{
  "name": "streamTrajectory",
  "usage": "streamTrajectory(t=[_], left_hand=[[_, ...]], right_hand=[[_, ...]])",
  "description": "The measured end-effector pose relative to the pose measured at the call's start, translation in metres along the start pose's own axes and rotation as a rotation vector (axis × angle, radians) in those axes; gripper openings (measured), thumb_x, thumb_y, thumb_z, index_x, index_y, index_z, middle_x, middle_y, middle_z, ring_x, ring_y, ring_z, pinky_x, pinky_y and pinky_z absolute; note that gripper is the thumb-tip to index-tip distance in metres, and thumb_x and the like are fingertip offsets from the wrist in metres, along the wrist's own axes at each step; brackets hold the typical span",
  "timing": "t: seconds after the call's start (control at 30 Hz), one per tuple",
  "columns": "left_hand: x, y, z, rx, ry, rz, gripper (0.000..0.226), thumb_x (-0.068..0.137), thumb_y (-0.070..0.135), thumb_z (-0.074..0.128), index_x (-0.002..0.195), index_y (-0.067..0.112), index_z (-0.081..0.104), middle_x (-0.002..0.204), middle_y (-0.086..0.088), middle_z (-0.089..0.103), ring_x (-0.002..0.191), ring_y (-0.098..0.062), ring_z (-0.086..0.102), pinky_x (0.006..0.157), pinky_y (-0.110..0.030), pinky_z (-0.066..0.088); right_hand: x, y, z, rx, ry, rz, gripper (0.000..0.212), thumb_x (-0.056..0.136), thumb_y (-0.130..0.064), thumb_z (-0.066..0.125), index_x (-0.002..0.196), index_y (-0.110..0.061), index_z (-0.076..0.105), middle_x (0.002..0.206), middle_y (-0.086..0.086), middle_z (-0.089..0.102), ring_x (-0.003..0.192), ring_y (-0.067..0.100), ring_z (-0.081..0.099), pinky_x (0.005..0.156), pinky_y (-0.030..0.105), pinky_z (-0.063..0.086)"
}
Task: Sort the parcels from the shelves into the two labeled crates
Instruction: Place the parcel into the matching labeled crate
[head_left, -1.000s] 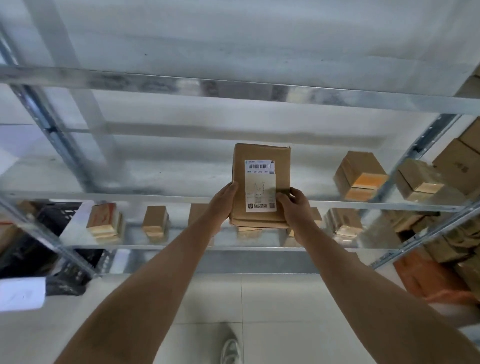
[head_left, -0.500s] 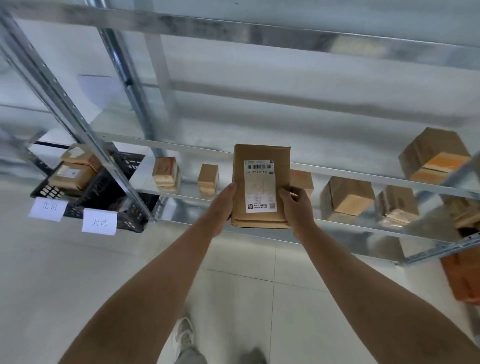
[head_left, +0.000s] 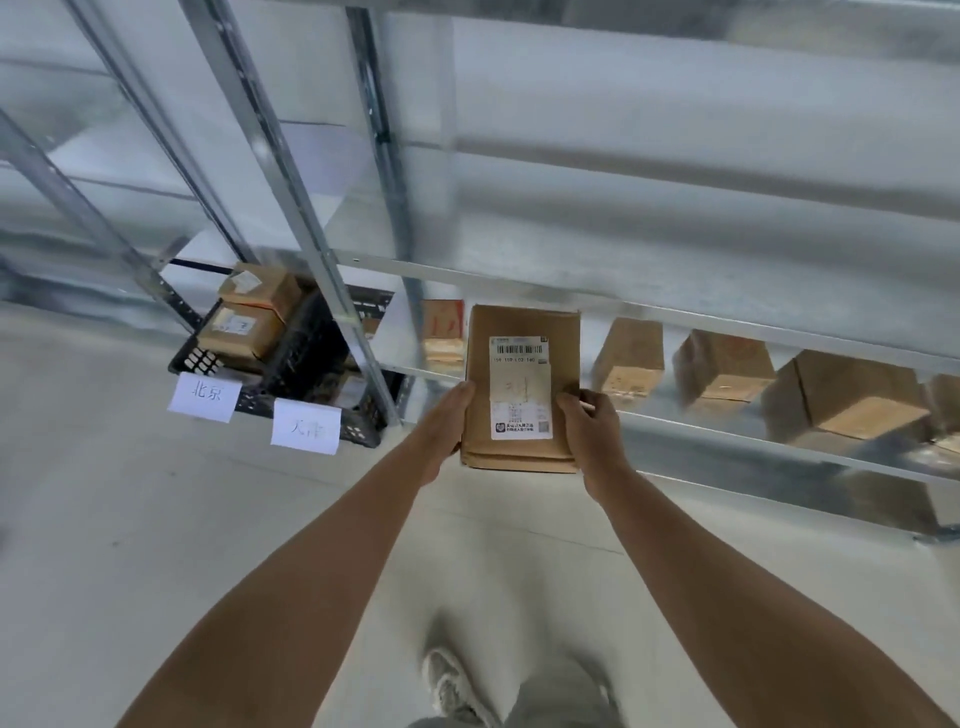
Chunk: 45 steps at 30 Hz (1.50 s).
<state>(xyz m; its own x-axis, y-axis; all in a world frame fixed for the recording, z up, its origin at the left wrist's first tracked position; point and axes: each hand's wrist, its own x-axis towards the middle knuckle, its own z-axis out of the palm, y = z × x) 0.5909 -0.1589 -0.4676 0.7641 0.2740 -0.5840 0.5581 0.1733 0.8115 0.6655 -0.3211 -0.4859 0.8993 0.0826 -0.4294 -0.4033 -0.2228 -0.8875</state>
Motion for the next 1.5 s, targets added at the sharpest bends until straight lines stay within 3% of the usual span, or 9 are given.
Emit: streamTrajectory(t=[0.2,0.6,0.77,0.87,1.1,1.23,1.3,1.4,1.5], left_hand=[[0.018,-0.013,-0.093,-0.056,0.047,-0.083,0.044,0.108,0.043,0.032,0.142,0.021,0.049,0.134,0.001,0.06,0.119,-0.019,0.055,0.114,-0.045,0.038],[0.103,-0.011,-0.314,-0.041,0.189,-0.252,0.048,0.105,0.052,0.032,0.138,0.023,0.052,0.132,0.0,0.063,0.123,-0.022,0.055,0.112,-0.046,0.039],[0.135,0.012,-0.398,-0.043,0.227,-0.233,0.04,0.108,0.04,0.033,0.131,0.018,0.056,0.122,-0.005,0.067,0.101,-0.015,0.061,0.08,-0.03,0.045],[0.157,0.019,-0.436,-0.036,0.227,-0.215,0.036,0.109,0.036,0.034,0.13,0.017,0.056,0.113,-0.002,0.066,0.093,-0.01,0.059,0.078,-0.029,0.044],[0.236,0.031,-0.523,0.036,0.092,-0.235,0.035,0.109,0.032,0.036,0.136,0.017,0.051,0.131,-0.007,0.062,0.11,-0.019,0.059,0.081,-0.028,0.048],[0.303,0.03,-0.577,0.171,-0.036,-0.226,0.037,0.108,0.03,0.035,0.139,0.018,0.051,0.132,-0.008,0.063,0.121,-0.027,0.059,0.108,-0.048,0.044],[0.336,0.026,-0.6,0.229,-0.079,-0.225,0.032,0.108,0.03,0.034,0.133,0.022,0.053,0.125,-0.007,0.065,0.117,-0.028,0.061,0.109,-0.051,0.043],[0.384,0.019,-0.624,0.23,-0.088,-0.219,0.027,0.11,0.028,0.031,0.128,0.025,0.05,0.114,0.0,0.064,0.11,-0.023,0.059,0.102,-0.041,0.044],[0.443,0.001,-0.643,0.257,-0.081,-0.202,0.033,0.109,0.03,0.031,0.136,0.024,0.048,0.121,0.0,0.062,0.107,-0.019,0.056,0.091,-0.037,0.041]], right_hand=[[-0.003,0.003,0.098,-0.056,-0.032,0.029,0.026,0.098,-0.025,0.056,0.122,-0.015,0.053,0.099,-0.002,0.064,0.081,0.01,0.06,0.062,0.025,0.048],[0.043,-0.009,0.332,-0.145,-0.184,0.115,0.02,0.099,-0.026,0.056,0.115,-0.017,0.049,0.09,-0.006,0.06,0.076,0.006,0.058,0.057,0.02,0.042],[0.062,-0.029,0.425,-0.175,-0.224,0.144,0.026,0.099,-0.03,0.056,0.119,-0.016,0.05,0.099,-0.001,0.064,0.084,0.012,0.061,0.066,0.028,0.049],[0.075,-0.034,0.468,-0.183,-0.217,0.167,0.027,0.099,-0.031,0.055,0.121,-0.017,0.049,0.098,-0.003,0.063,0.089,0.016,0.063,0.079,0.037,0.055],[0.113,-0.037,0.563,-0.159,-0.087,0.198,0.026,0.101,-0.028,0.054,0.122,-0.014,0.049,0.099,-0.001,0.062,0.085,0.013,0.063,0.065,0.026,0.051],[0.143,-0.027,0.624,-0.131,0.001,0.262,0.036,0.1,-0.032,0.053,0.131,-0.015,0.049,0.106,-0.001,0.064,0.099,0.022,0.064,0.092,0.046,0.056],[0.16,-0.019,0.653,-0.154,0.055,0.273,0.041,0.099,-0.036,0.052,0.135,-0.016,0.05,0.111,0.001,0.064,0.105,0.025,0.063,0.097,0.049,0.053],[0.195,-0.002,0.692,-0.165,0.086,0.276,0.048,0.099,-0.039,0.052,0.142,-0.018,0.046,0.12,0.0,0.06,0.113,0.025,0.058,0.102,0.049,0.049],[0.245,0.023,0.728,-0.186,0.062,0.257,0.05,0.102,-0.037,0.05,0.147,-0.018,0.04,0.121,-0.002,0.057,0.108,0.019,0.056,0.098,0.041,0.049]])
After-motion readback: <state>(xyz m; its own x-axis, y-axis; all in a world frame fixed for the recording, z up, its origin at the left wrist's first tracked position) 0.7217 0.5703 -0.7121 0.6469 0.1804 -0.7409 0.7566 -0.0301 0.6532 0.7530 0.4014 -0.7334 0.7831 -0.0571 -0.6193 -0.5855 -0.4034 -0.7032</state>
